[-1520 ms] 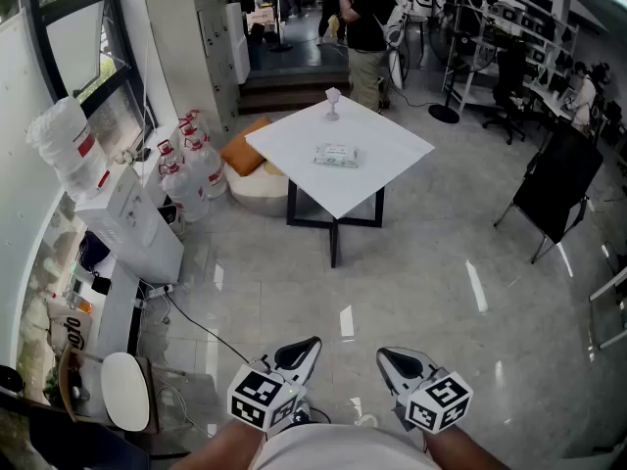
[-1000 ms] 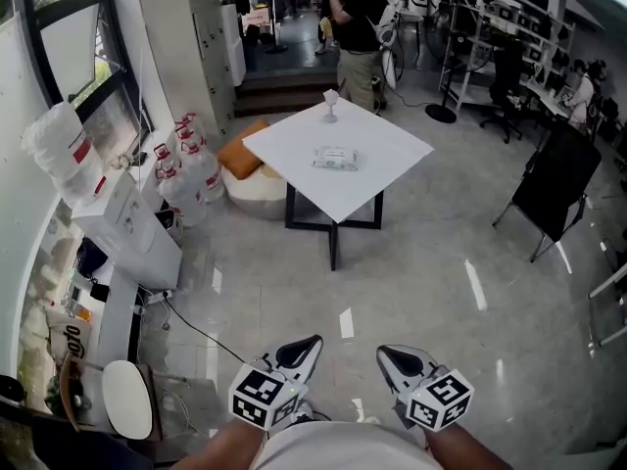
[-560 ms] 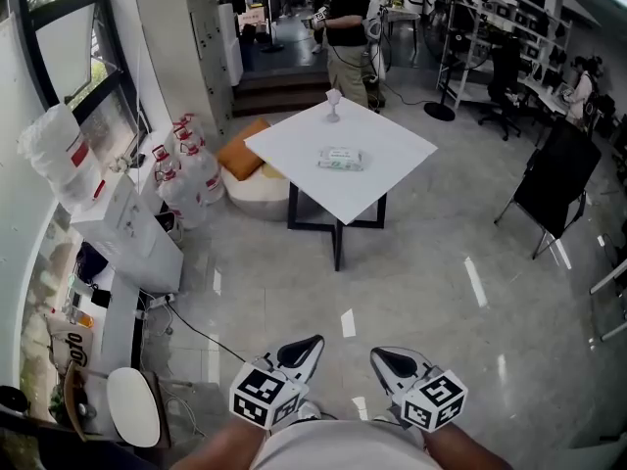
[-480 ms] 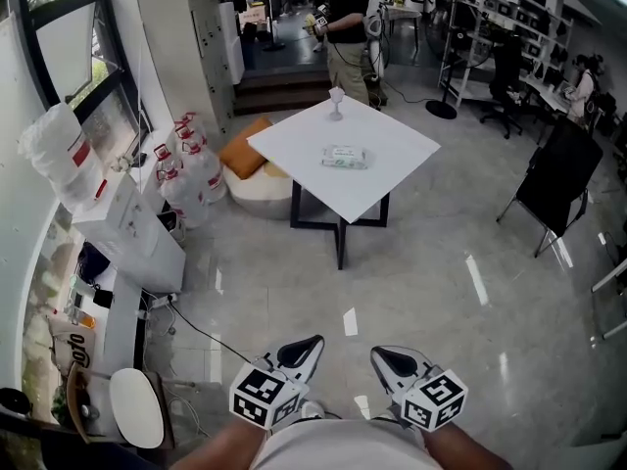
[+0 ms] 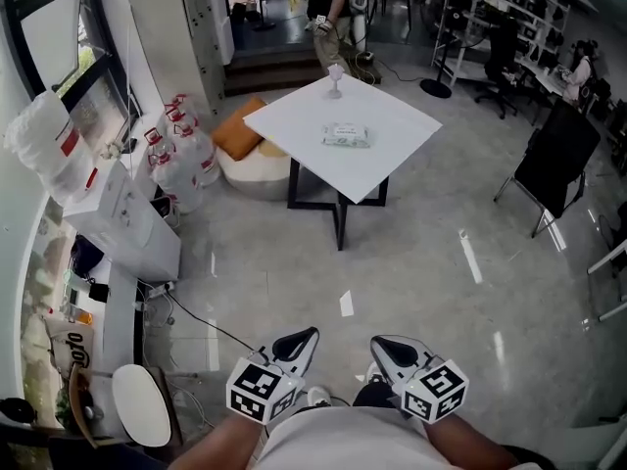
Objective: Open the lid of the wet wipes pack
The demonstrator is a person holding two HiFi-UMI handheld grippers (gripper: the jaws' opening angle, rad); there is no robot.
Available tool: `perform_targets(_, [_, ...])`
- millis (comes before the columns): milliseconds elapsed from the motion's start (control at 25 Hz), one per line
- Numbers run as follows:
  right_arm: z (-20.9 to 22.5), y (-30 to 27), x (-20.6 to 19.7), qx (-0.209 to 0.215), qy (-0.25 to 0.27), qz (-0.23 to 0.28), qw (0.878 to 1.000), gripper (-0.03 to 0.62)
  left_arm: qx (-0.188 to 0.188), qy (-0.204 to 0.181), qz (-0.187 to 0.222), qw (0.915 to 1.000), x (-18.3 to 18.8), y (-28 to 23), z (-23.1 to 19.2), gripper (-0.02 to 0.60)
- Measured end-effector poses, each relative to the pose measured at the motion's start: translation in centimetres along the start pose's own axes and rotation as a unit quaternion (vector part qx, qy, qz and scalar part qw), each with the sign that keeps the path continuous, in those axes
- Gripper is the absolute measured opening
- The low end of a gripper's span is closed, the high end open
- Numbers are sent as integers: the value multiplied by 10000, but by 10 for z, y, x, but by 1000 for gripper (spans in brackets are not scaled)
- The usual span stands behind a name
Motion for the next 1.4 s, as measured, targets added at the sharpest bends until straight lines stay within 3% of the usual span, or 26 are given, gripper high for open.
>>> perform_targets(440, [54,-22,22,-159,-305,162,9993,6,-86,51,-91,9999,9,-50,-17,9])
perform_targets(1080, [175,-98,140,342,-109,334,9988,6,210,-133,39,9997,100,-182,-92,9])
perform_targets(1400, [223,-115,175,588,77,300,9978,6,440,-29,-1,9990,119,-231,-109,9])
Point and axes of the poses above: the fingertips, and each gripper's own axes: y backward along the fingers, z to its right, x out of its top, the point moved 1 cm from there along y, backward along the fingers, and after that the axes turned 7 degrees about -y, right-handed, at the moved point
